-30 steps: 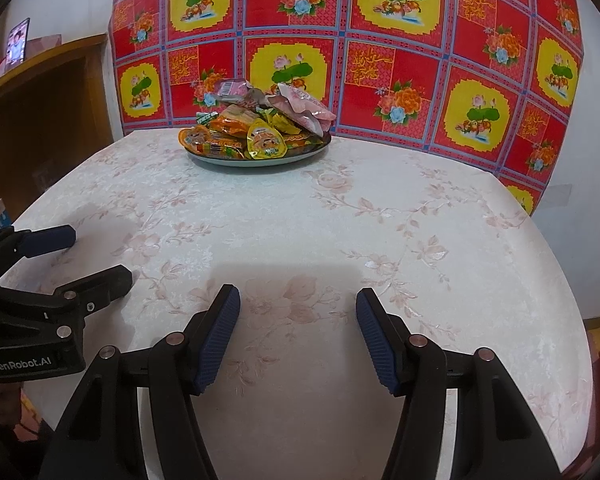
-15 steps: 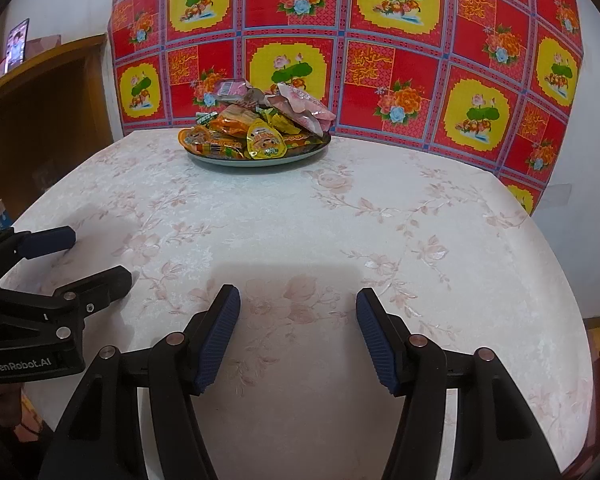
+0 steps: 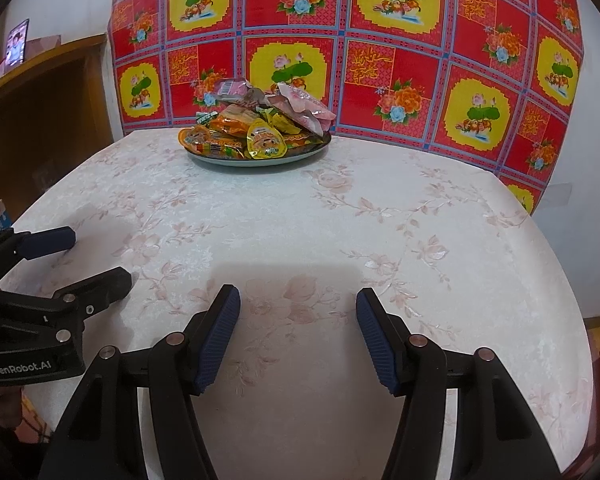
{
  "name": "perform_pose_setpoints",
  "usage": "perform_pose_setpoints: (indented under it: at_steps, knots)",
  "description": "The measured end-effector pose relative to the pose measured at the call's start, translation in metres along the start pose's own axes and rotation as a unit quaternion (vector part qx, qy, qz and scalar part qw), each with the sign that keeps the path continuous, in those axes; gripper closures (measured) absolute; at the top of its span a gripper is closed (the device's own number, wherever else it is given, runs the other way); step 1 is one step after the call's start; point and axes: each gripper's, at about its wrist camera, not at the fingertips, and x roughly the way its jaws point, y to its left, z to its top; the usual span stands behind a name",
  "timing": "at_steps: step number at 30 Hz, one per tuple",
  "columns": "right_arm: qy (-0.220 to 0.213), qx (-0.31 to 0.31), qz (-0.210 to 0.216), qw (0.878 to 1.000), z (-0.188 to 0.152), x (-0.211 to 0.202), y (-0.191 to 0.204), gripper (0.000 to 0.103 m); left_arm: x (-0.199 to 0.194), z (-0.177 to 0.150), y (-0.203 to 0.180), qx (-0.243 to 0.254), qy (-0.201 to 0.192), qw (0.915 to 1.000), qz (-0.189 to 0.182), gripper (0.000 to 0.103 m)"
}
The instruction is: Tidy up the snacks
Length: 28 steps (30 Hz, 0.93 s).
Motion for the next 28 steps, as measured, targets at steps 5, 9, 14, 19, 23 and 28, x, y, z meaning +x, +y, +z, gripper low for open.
perform_pose_setpoints:
  at_steps: [5, 9, 14, 19, 23, 28]
  knots:
    - [-0.003, -0.002, -0.003, 1.000, -0.0004, -0.0003, 0.0022, 0.042, -0.0004, 0.0003, -0.0009, 0.005, -0.003, 1.0000, 0.004, 0.013]
    - [-0.002, -0.001, -0.003, 1.000, -0.0001, -0.0002, 0.0016, 0.042, 0.0001, 0.0011, -0.0011, 0.007, -0.004, 1.0000, 0.006, 0.013]
    - [-0.001, 0.001, 0.000, 1.000, 0.0000, 0.0001, -0.0006, 0.042, 0.0009, 0.0013, 0.0014, 0.001, 0.000, 1.0000, -0.001, 0.013]
    - [0.000, 0.001, 0.002, 1.000, -0.0006, 0.0004, -0.0017, 0.042, 0.0005, 0.0012, 0.0004, 0.002, -0.001, 1.0000, 0.002, 0.013]
    - [-0.001, 0.000, 0.000, 1.000, -0.0003, 0.0002, 0.0001, 0.042, 0.0007, 0.0016, 0.0008, -0.001, 0.000, 1.0000, 0.001, 0.013]
    - [-0.001, -0.001, 0.000, 1.000, 0.0000, 0.0002, 0.0001, 0.042, 0.0012, 0.0022, 0.0002, 0.002, -0.002, 1.0000, 0.004, 0.013]
